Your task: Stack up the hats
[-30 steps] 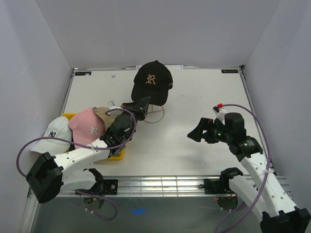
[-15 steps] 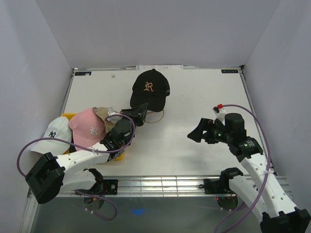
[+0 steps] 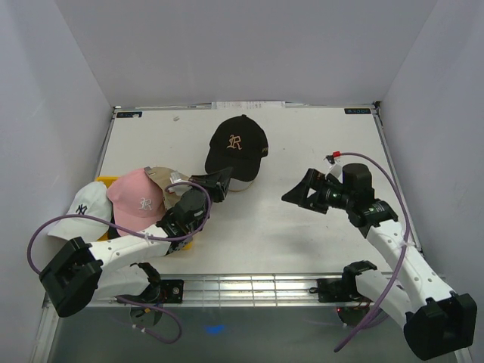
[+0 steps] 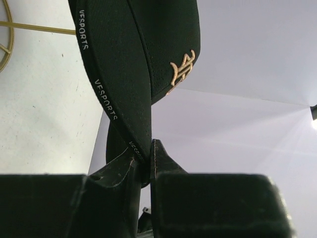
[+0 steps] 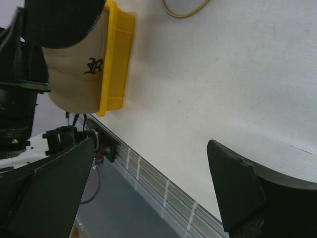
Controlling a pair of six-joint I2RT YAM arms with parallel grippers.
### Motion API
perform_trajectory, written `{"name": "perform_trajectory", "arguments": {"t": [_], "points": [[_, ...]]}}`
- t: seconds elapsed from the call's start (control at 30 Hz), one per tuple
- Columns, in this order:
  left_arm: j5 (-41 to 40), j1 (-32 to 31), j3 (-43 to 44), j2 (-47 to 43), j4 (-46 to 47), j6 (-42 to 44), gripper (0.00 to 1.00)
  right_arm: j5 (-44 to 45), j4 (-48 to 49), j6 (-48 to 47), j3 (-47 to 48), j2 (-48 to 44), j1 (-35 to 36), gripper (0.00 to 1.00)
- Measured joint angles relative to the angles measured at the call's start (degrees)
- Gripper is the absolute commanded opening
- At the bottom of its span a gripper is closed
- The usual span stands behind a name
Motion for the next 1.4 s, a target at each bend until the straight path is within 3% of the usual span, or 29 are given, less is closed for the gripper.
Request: {"name": "perform_trajectory", "arguments": {"t": [0.7, 1.03, 1.07, 1.4], "points": [[2.0, -0.1, -4.2, -0.5, 2.4, -1.0, 0.00, -3.9, 28.4, 18.9, 6.7, 26.8, 6.4, 1.00], [2.8, 0.1, -4.9, -3.6, -1.2, -1.3, 0.05, -6.6, 33.1, 19.6, 11.2, 34.3, 6.7, 1.00], [3.2, 0.3, -4.9, -3.7, -1.5, -1.3, 0.06, -6.8, 33.1, 19.5, 11.6, 34.8, 6.7, 0.96], [8.2, 2.4, -4.2, -3.7, -3.9, -1.3, 0.10, -8.5, 33.8, 17.4, 14.2, 39.1, 6.7, 0.93]]}}
